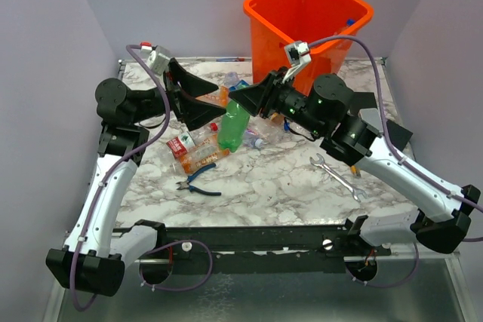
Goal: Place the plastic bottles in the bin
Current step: Place the plastic bottle in the trash bin.
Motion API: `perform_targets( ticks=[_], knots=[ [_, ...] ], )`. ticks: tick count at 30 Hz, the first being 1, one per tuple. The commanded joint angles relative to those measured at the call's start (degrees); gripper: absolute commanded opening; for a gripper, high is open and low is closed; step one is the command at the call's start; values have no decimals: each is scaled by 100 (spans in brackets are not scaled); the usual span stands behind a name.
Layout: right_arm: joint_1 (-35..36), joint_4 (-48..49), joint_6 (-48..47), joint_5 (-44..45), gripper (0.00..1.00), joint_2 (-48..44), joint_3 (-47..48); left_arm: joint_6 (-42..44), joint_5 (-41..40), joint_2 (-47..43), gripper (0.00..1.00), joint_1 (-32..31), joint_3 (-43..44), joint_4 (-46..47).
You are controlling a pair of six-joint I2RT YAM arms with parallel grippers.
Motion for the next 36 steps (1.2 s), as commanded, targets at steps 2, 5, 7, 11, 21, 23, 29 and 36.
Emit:
perform_targets(
  ticks=[2,5,7,11,21,23,29,36],
  knots=[
    [-19,517,94,-317,0,120,83,-87,682,103,99,-201,64,149],
    [-19,448,-34,-319,0,254,369,-88,757,96,99,-236,-26,149],
    [-19,422,-87,-320,0,328,552,-97,805,98,99,-247,-109,150],
    [-19,509,-51,-427,0,445,766,-151,830,98,99,-277,-221,149],
    [-19,1062,258,-697,1,619,764,-116,784,63,44,-355,-318,149],
    [-19,1001,325,-792,12,646,795,-62,724,61,38,-352,-311,158],
    [-19,666,348,-695,56,572,774,-5,603,122,33,-350,-303,163],
    [-19,273,308,-644,13,703,999,-11,546,157,32,-358,-249,158]
  ],
)
